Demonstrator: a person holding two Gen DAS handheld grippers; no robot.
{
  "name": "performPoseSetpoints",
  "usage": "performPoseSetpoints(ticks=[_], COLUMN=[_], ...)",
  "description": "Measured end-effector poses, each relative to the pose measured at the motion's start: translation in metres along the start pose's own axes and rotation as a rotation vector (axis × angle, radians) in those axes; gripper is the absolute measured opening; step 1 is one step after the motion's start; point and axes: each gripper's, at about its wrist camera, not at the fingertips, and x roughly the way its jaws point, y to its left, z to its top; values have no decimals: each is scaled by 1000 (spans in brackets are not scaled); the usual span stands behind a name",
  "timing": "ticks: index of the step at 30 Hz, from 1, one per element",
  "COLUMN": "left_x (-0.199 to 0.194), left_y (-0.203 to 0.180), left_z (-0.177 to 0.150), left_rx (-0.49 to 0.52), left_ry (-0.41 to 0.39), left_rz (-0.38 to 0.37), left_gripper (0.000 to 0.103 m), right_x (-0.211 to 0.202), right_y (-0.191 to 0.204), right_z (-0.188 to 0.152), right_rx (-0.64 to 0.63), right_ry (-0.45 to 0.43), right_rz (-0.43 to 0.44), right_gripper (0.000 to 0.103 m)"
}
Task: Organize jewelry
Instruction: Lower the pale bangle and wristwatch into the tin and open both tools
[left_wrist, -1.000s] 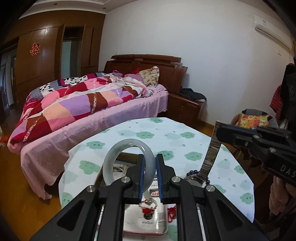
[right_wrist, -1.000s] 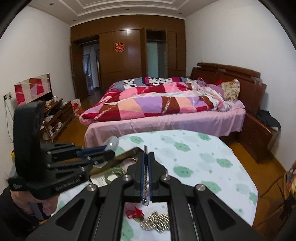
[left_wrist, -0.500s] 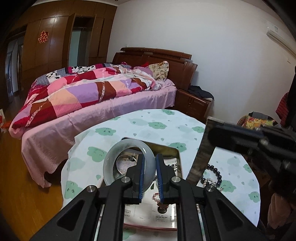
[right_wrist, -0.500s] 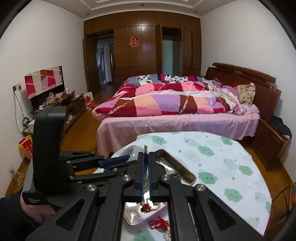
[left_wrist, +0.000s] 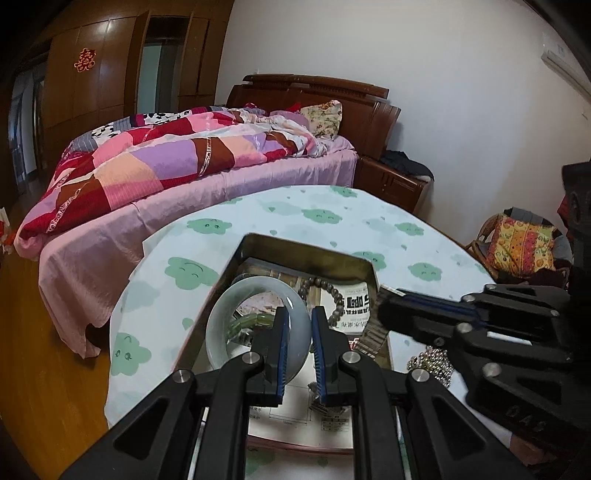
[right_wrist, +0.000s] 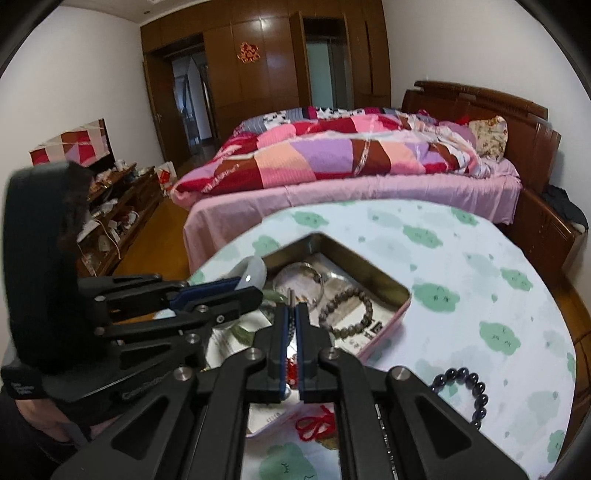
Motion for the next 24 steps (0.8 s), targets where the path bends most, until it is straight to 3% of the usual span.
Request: performPoseSetpoints(ticks=[12,14,15,16,18,20,22,24], left_x=[4,2,1,0,-2,-3,-6,-9], left_y=[4,4,3,4,6,10,11,10], left_z=[-9,-7,-7,-7,-7,-8,-8,-8], left_rx=[12,11,11,12,6,-18,-26,-26], left_ry=[13,8,7,-7,-15,-17,-27,-42], left_rz=[29,19,26,57,56,48,53,66], left_gripper=[14,24,41,49,55,60,71,78], right_x=[18,19,19,18,18,16,13,9], right_y=[1,-1,-2,-3,-6,-9,-13,-16], right_z=[-16,-17,-18,-18,-20,-21,-24,-26], right_rx=[-1,9,12,14,20,31,40,49], right_ry=[70,73,74,74,72,68,59,53], right_rz=[2,7,8,9,0,-9,-14,-23], right_gripper=[8,13,16,21,21,37,46,47])
